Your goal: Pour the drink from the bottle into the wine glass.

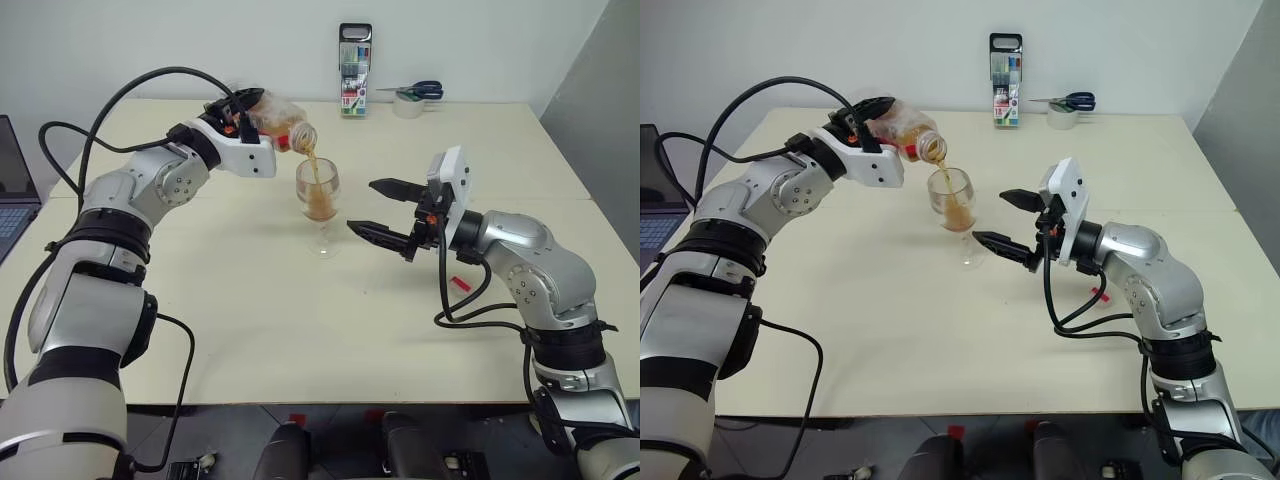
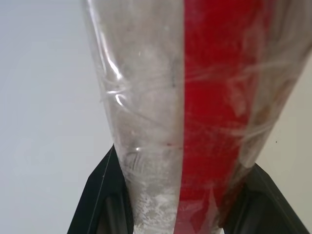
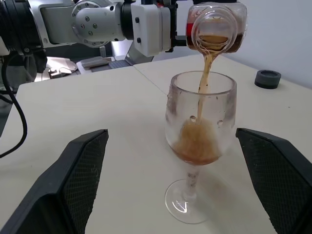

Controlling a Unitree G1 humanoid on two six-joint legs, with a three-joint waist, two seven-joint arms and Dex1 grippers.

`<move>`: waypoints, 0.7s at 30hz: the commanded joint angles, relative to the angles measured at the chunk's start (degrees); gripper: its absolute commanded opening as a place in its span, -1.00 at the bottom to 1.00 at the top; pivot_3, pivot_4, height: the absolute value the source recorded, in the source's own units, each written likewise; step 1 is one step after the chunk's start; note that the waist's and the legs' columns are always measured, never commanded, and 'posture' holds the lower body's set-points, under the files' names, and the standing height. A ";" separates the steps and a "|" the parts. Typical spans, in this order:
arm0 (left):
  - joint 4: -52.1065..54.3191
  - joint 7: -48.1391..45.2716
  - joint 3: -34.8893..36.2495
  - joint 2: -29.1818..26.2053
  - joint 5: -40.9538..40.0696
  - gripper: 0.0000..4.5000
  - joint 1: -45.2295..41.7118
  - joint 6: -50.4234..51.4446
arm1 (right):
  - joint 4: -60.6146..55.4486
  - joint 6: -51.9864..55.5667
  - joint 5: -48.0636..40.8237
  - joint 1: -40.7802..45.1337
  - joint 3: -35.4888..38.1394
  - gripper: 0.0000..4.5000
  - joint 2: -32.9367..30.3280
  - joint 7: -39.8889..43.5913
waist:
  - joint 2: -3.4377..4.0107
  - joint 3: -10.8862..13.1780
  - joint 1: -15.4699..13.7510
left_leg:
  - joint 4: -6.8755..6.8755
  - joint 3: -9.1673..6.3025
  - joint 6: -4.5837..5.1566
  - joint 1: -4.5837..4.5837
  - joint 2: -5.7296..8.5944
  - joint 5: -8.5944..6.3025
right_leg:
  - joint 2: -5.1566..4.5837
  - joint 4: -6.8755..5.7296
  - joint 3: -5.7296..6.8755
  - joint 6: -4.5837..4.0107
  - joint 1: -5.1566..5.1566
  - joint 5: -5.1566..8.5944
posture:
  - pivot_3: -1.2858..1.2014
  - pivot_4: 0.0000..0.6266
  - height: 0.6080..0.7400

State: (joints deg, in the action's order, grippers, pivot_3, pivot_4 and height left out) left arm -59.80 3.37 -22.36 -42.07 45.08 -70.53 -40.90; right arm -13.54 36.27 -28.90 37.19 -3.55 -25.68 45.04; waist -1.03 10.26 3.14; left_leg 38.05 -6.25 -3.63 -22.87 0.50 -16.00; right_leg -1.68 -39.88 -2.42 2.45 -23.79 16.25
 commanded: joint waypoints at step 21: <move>-1.37 3.12 -1.80 -1.84 0.94 -0.24 -4.52 -0.82 | -3.58 0.00 -0.99 -0.10 0.38 1.00 0.92 -0.33 | 0.00 0.00 0.05 | 0.01 0.01 -0.01 -0.02 0.00 0.01 | 0.00 -0.02 0.00 0.00 -0.03 0.00 | 0.03 -0.52 1.00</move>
State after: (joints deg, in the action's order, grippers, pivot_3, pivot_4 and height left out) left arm -61.38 5.30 -24.49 -42.57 46.23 -72.63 -41.67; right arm -14.86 36.66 -28.99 36.97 -3.56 -24.85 44.84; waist -1.03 10.26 3.19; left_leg 38.06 -6.25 -3.64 -22.89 0.50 -16.00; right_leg -1.68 -39.91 -2.42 2.45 -23.82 16.25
